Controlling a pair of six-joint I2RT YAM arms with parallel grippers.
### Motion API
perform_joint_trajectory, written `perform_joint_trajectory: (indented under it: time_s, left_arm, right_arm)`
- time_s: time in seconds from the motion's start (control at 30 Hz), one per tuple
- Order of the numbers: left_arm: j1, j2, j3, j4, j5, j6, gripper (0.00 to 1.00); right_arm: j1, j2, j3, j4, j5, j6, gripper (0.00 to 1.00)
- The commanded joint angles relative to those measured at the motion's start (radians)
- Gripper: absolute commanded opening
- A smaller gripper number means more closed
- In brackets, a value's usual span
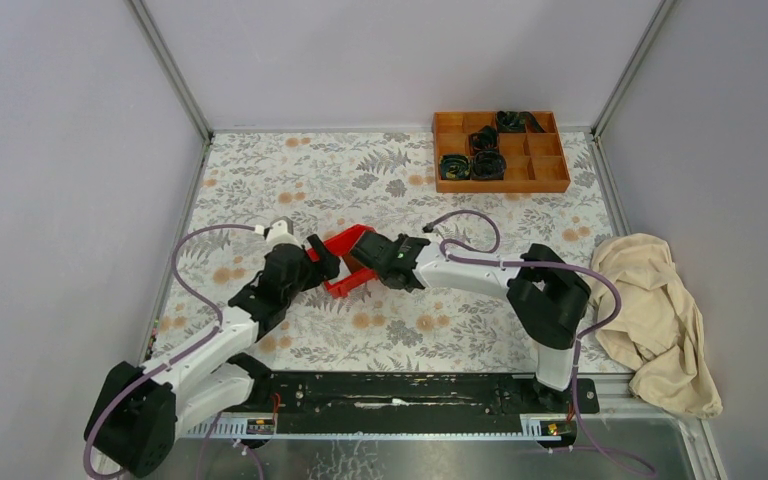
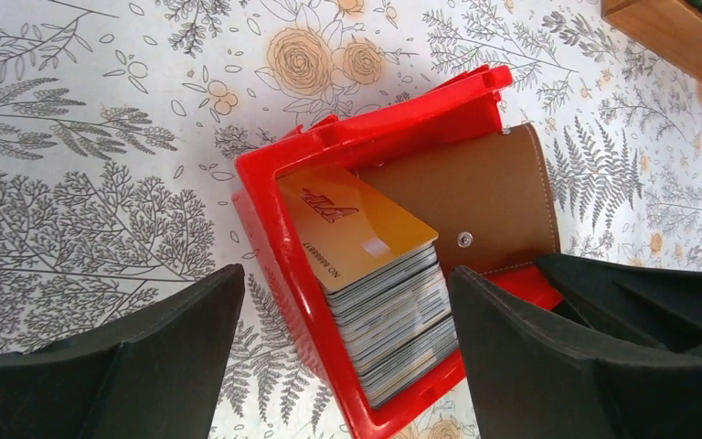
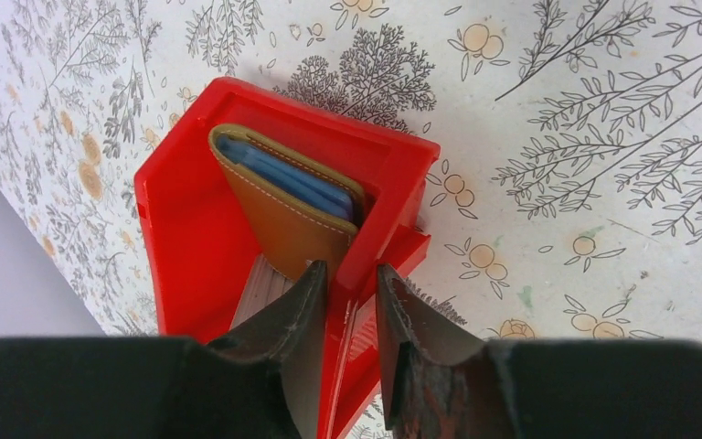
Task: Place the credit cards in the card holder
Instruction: Move the storage box to the center of the board.
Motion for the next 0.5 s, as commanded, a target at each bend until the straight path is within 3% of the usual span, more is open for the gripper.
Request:
perform_joint_trajectory:
  time_s: [0.0,0.2,0.47]
  left_arm:
    - [-0.027,0.058,-0.002,0.135,-0.054,-0.012,0.89]
    - [-0.033,0.071,-0.007,0.162,-0.096,-0.025,0.89]
    - [-0.039,-0.062,-0.07,0.187,-0.186,-0.065,0.89]
  right_arm:
    - [-0.001,-0.05,-0.027,0.055,0.041,-0.077,0.32]
    - [-0.002,-0.056,-0.012,0.083,0.041,-0.189,0.39]
    - [-0.002,-0.148,-0.068,0.195,0.033,-0.473,0.42]
